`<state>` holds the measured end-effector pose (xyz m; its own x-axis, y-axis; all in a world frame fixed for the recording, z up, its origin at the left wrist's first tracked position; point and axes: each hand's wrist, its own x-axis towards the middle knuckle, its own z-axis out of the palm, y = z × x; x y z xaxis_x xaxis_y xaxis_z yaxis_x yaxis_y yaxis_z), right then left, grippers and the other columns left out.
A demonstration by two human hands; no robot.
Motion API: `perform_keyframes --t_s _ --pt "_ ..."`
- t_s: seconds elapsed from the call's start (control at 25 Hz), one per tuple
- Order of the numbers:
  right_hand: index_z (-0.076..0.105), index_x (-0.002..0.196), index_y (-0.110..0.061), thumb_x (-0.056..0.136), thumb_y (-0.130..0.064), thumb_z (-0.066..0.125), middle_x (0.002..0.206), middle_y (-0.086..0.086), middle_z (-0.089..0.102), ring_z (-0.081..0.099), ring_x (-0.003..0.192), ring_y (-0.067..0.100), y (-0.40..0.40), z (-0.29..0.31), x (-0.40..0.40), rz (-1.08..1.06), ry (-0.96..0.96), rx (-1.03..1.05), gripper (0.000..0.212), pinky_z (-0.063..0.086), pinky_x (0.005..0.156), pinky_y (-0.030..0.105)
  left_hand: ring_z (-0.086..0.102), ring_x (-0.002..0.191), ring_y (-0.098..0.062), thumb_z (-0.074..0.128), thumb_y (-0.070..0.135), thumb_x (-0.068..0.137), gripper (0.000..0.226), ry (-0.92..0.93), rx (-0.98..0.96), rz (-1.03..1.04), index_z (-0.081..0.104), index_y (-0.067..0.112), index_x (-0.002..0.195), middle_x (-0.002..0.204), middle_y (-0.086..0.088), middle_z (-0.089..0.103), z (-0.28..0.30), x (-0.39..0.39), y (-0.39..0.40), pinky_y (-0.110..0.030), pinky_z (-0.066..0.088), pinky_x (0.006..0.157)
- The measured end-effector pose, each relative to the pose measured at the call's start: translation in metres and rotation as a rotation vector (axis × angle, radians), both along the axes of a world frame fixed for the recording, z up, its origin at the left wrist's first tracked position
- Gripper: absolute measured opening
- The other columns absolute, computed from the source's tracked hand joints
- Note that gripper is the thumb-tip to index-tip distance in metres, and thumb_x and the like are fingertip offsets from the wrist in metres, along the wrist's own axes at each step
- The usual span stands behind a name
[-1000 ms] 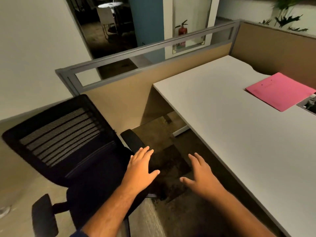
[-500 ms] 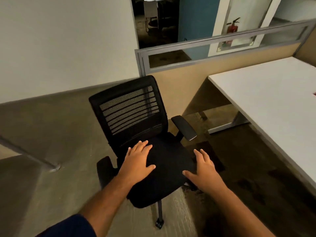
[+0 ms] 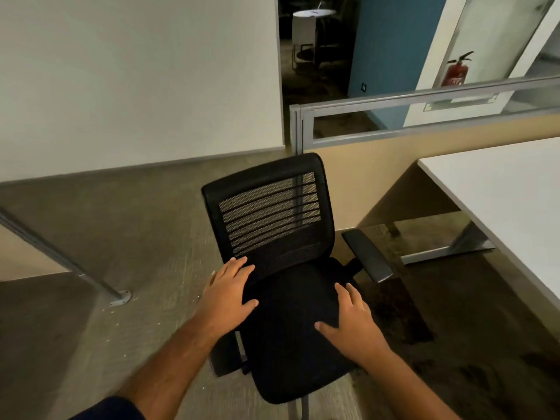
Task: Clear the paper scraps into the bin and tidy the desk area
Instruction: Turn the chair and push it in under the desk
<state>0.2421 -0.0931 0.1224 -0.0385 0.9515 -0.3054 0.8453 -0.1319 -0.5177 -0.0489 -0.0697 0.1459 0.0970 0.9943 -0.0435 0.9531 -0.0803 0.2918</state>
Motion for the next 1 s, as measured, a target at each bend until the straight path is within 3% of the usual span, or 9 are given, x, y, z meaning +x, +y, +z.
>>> perform_keyframes --t_s 0.24,0.64,0.84,1.0 --pt "0.006 0.168 -0.03 0.088 -0.061 0.075 0.177 -0.001 0.002 0.015 0.162 0.029 0.077 0.004 -0.038 0.042 0.036 0.032 0.11 0.04 0.12 0.051 0.01 0.161 -0.019 0.075 0.045 0.091 0.085 0.128 0.062 -0.044 0.033 0.028 0.163 0.173 0.006 0.02 0.022 -0.038 0.079 -0.046 0.015 0.129" --pt "0.006 0.168 -0.025 0.086 -0.064 0.075 0.177 0.005 0.008 0.019 0.16 0.034 0.184 0.034 -0.104 0.067 0.011 0.084 0.115 0.042 0.119 0.052 0.015 0.161 -0.019 0.077 0.029 0.089 0.074 0.293 0.207 -0.241 0.045 0.029 0.156 0.172 0.005 0.026 0.084 -0.084 0.239 -0.059 0.016 0.129" --pt "0.002 0.168 -0.023 0.083 -0.069 0.073 0.176 0.005 0.008 0.02 0.159 0.035 0.232 0.041 -0.155 -0.028 -0.022 0.133 0.12 0.041 0.12 0.054 0.01 0.161 -0.021 0.065 0.005 0.088 0.067 0.357 0.269 -0.474 0.055 0.028 0.15 0.172 0.002 0.025 0.095 -0.11 0.333 -0.063 0.012 0.128" --pt "0.0 0.168 -0.023 0.081 -0.072 0.073 0.177 0.004 0.005 0.017 0.16 0.035 0.271 0.041 -0.213 -0.22 0.012 0.119 0.123 0.039 0.12 0.056 0.011 0.161 -0.022 0.067 -0.006 0.081 0.078 0.488 0.383 -0.778 0.054 0.03 0.149 0.172 0.002 0.026 0.098 -0.128 0.413 -0.063 0.01 0.126"
